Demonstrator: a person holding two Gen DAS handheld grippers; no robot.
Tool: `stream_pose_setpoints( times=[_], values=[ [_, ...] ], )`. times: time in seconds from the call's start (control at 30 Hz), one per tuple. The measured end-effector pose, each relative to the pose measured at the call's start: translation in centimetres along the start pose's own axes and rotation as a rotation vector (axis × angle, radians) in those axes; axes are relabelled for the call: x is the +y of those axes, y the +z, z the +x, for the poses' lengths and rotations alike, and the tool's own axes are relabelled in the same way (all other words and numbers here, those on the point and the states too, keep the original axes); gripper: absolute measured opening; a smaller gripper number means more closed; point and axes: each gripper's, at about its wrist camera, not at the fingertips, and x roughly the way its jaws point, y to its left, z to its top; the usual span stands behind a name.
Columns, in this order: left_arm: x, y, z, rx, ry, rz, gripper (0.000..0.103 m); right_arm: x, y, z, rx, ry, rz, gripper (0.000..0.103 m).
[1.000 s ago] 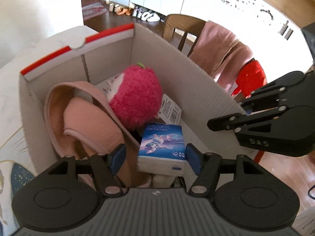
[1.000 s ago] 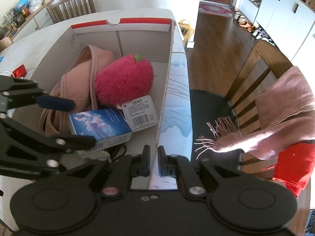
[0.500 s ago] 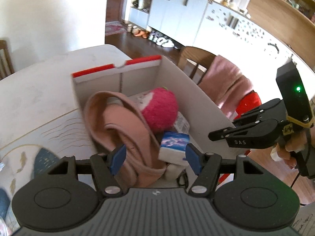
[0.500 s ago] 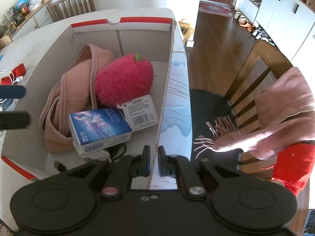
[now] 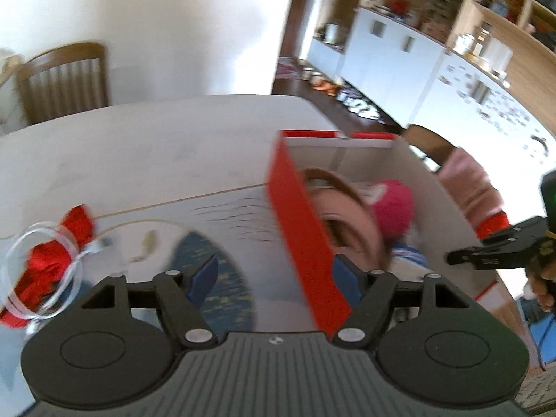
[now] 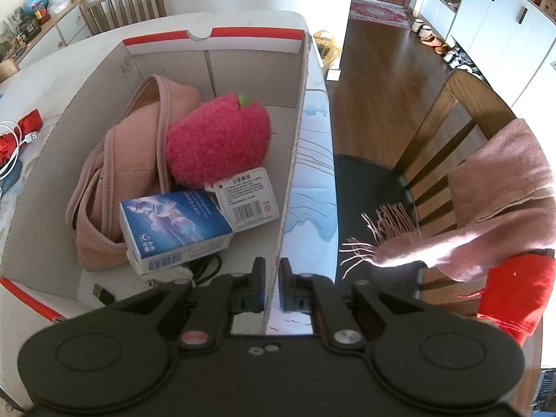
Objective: Organize objects
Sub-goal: 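Withdraw the left gripper from the box toward the white cable on the table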
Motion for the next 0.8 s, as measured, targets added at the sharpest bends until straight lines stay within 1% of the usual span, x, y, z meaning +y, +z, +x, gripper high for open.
stream_pose_setpoints(
  times=[0.1,0.17,0.27,0.4,0.5,0.67,0.8],
  values=[
    [2.8,-0.4,-0.6,-0.010,0.061,-0.031,0.075,0.1,0.2,0.0,0.004,-0.002,-0.001,0.006],
    [5.0,-0.6,-1.0,-0.015,0.106,-0.056,0.079,0.0,0.2,0.1,0.008,-0.003,0.000,0.006],
    [8.3,-0.7,-1.5,-0.025,0.171,-0.091,0.082,0.2,0.3,0.3,0.015,-0.009,-0.005,0.006],
    [12.5,-0.8,-2.0,-0.034,0.271,-0.132,0.083,0.3,0.4,0.5,0.021,-0.018,-0.006,0.006],
    [15.2,-0.9,-1.9,-0.023,0.324,-0.152,0.084,0.4,0.4,0.7,0.029,-0.025,-0.004,0.006],
    [18.2,-1.0,-0.7,0.017,0.372,-0.141,0.084,0.4,0.6,0.9,0.035,-0.032,0.011,0.006],
    [19.6,-0.9,0.5,0.026,0.417,-0.130,0.084,0.4,0.6,1.0,0.044,-0.045,0.019,0.006]
  ],
)
